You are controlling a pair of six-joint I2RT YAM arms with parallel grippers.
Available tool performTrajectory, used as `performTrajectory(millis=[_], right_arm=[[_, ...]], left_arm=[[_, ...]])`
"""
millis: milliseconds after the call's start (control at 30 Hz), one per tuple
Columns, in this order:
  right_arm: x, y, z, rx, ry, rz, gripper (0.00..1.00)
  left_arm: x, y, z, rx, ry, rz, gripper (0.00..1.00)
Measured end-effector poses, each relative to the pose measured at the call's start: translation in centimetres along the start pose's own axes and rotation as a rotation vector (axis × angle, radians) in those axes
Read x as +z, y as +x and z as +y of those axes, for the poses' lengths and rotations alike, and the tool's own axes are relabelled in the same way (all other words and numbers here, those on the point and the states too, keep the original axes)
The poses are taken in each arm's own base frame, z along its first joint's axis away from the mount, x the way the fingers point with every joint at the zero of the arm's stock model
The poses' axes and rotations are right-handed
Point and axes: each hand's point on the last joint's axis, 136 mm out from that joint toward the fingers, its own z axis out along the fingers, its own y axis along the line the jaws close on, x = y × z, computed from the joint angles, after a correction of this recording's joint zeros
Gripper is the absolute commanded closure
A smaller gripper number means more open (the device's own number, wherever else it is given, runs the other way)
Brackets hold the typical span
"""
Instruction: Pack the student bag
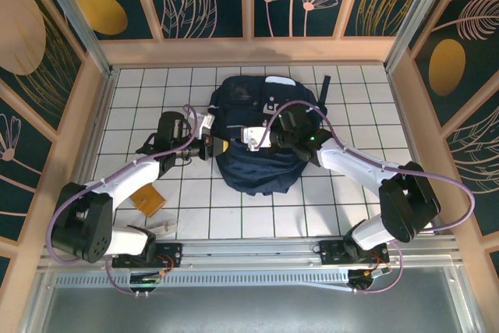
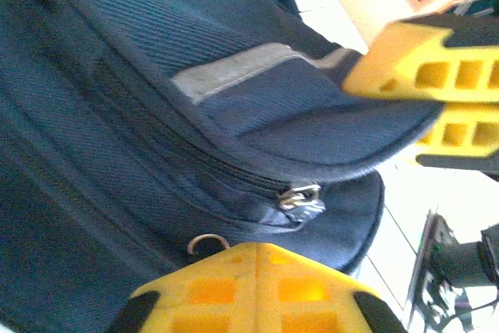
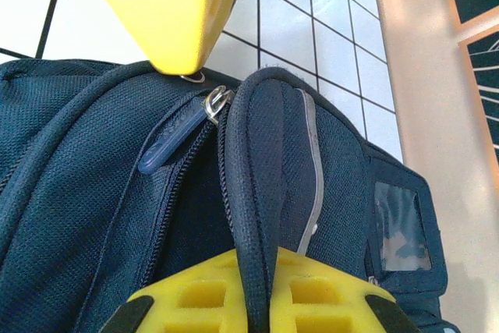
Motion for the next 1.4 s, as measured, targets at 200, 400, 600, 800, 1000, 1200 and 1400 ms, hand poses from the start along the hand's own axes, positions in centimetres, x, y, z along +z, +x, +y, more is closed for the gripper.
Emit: performTrajectory(millis=[200, 400, 600, 800, 1000, 1200, 1400], right_arm=[[0.2, -0.1, 0.1, 0.038, -0.011, -0.007, 1.00], [0.3, -0.4, 0.1, 0.077, -0.014, -0.011, 1.00], [0.4, -1.0, -0.5, 0.100, -0.005, -0.019, 1.00], [0.5, -1.0, -0.7, 0.092, 0.011, 0.001, 1.00], [0.6, -1.0, -0.6, 0.038, 0.016, 0.017, 1.00], [0.6, -0.9, 0.2, -0.025, -0.003, 0.026, 1.00], [-0.2, -1.3, 0.6, -0.074, -0.002, 0.013, 1.00]], left_arm=[[0.1, 0.3, -2.2, -0.036, 0.121, 0.037, 0.42], [0.7, -0.3, -1.0, -0.030, -0.024, 0.041, 0.37], [1.8, -1.2, 0.5, -0.034, -0.182, 0.017, 0.36], [1.9, -1.6, 1.6, -0.046, -0.276, -0.020, 0.74], [1.8, -1.6, 1.5, 0.028, -0.277, -0.010, 0.88], [1.2, -1.5, 1.6, 0.089, -0.224, 0.023, 0.97], [0.3, -0.6, 0.5, 0.189, -0.044, 0.077, 0.89]])
